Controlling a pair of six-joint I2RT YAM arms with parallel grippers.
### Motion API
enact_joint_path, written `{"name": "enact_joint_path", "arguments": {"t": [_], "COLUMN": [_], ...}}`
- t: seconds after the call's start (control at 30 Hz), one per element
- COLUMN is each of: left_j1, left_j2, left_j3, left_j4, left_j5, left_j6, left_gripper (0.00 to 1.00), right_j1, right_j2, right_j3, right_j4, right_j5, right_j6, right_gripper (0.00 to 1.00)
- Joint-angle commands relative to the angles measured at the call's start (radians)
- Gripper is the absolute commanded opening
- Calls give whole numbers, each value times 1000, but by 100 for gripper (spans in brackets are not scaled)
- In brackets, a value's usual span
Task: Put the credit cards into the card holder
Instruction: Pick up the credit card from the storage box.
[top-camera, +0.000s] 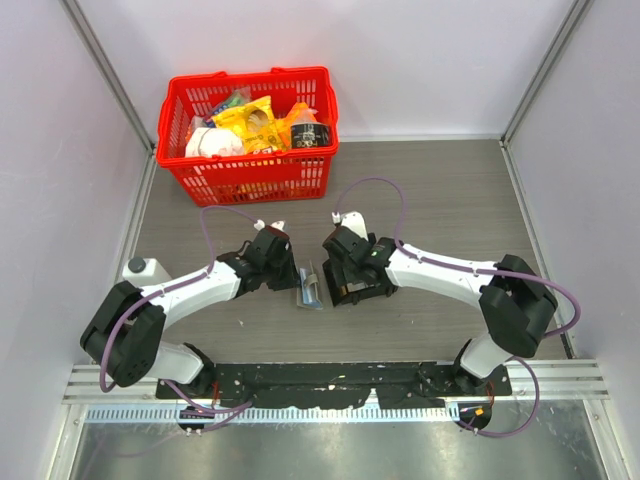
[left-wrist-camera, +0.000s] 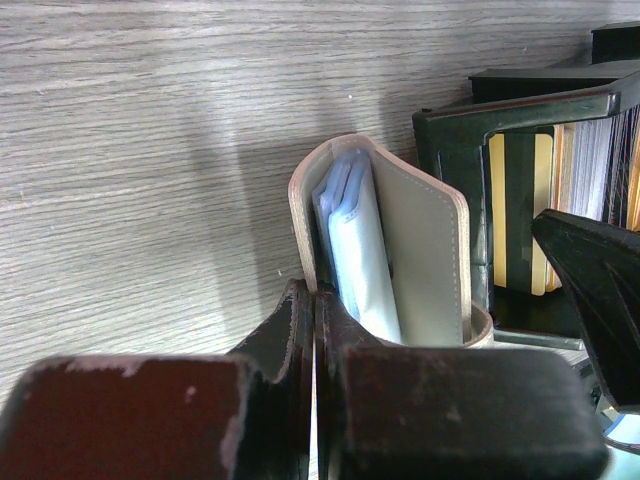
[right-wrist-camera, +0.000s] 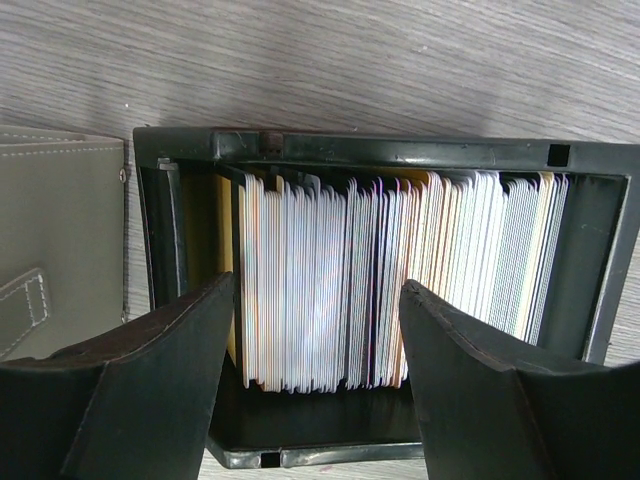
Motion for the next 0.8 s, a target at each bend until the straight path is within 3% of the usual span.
{"name": "enact_joint_path", "arguments": {"t": [0.0, 0.27, 0.53, 0.77], "left_j1": [-3, -4, -3, -3], "left_j2": [-25, -17, -10, -10], "left_j3": [-1, -4, -6, -9], "left_j4": [19, 34, 35, 42], "left_j5": [-7, -7, -4, 1], "left_j6": [10, 5, 10, 8], "left_gripper": [0, 0, 0, 0], "right_j1": [-3, 11, 65, 65], "right_j2": [20, 74, 154, 100], "right_j3": [51, 28, 80, 74], "right_j4": [4, 18, -98, -91], "right_j5": [33, 55, 245, 262], "right_j6": [-18, -1, 22, -7], "right_gripper": [72, 77, 78, 65]}}
